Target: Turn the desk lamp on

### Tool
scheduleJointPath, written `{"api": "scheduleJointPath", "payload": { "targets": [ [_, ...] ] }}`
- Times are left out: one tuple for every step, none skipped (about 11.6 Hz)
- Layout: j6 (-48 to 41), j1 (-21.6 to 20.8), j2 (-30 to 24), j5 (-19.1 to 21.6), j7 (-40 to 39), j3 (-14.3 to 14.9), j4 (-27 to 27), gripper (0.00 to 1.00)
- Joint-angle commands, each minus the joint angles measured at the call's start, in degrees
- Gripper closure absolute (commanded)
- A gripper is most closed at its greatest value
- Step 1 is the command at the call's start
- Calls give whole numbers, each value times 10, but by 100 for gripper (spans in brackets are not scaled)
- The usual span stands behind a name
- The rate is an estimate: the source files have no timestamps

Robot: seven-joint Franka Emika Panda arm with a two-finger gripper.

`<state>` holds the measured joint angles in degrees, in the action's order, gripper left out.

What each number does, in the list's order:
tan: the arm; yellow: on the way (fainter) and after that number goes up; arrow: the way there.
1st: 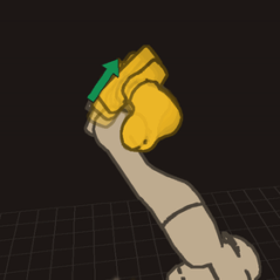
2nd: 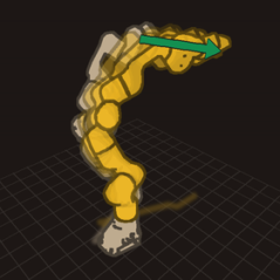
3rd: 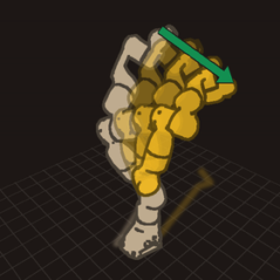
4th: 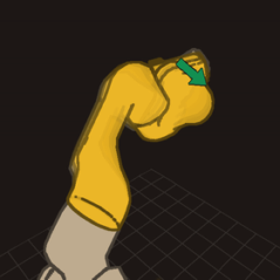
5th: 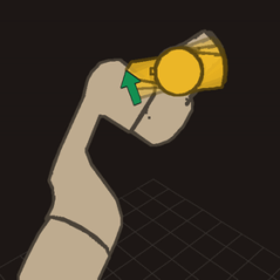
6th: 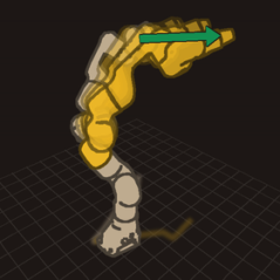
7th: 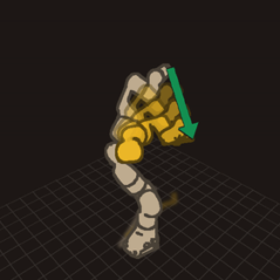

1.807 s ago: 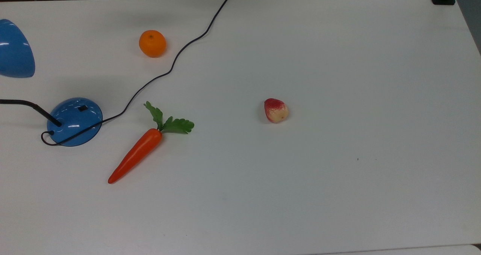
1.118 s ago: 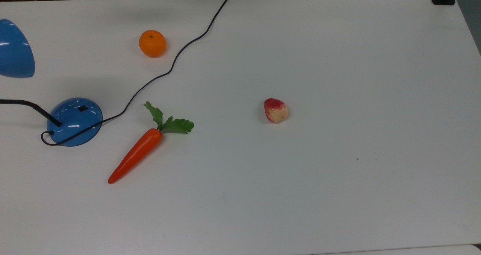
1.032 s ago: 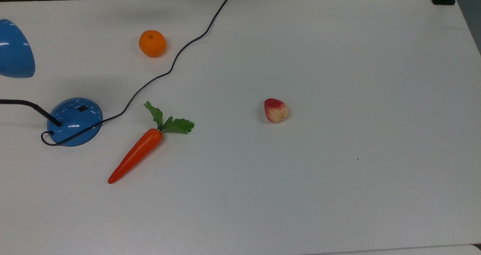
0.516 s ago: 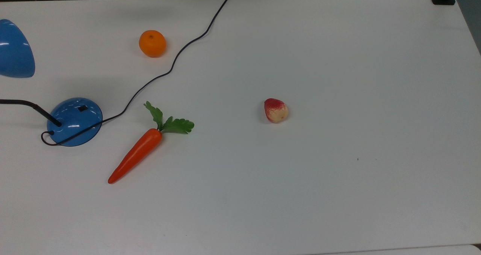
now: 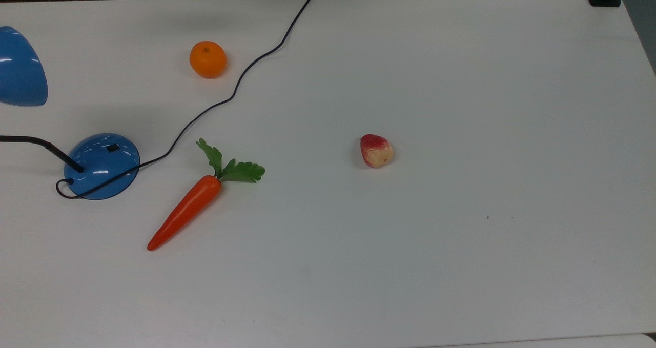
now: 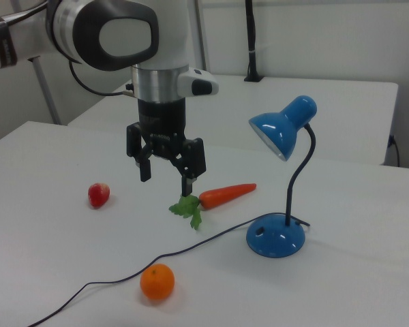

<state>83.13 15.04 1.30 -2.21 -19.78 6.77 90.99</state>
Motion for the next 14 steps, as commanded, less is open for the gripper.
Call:
{"api": "scheduleJointPath", "payload": {
  "targets": [
    [-2,-9,-1,20,2,4,0,4],
    [4,-24,0,20,7,10,4,13],
    [27,-50,-1,19,38,24,20,26],
    [72,-74,-5,19,98,38,44,42],
    [117,-86,-8,19,160,47,61,58],
    [157,-89,-14,19,190,54,78,73],
    [191,-89,-18,20,196,58,94,85],
    [215,-90,-17,30,196,72,102,98],
    [245,-90,-14,43,196,76,109,100],
    [286,-89,-10,54,200,80,121,100],
    [324,-88,-7,55,213,83,136,100],
    [352,-88,-2,55,226,83,154,100],
    [377,-89,2,55,245,83,169,100],
    [406,-89,9,56,269,82,181,100]
  ]
}}
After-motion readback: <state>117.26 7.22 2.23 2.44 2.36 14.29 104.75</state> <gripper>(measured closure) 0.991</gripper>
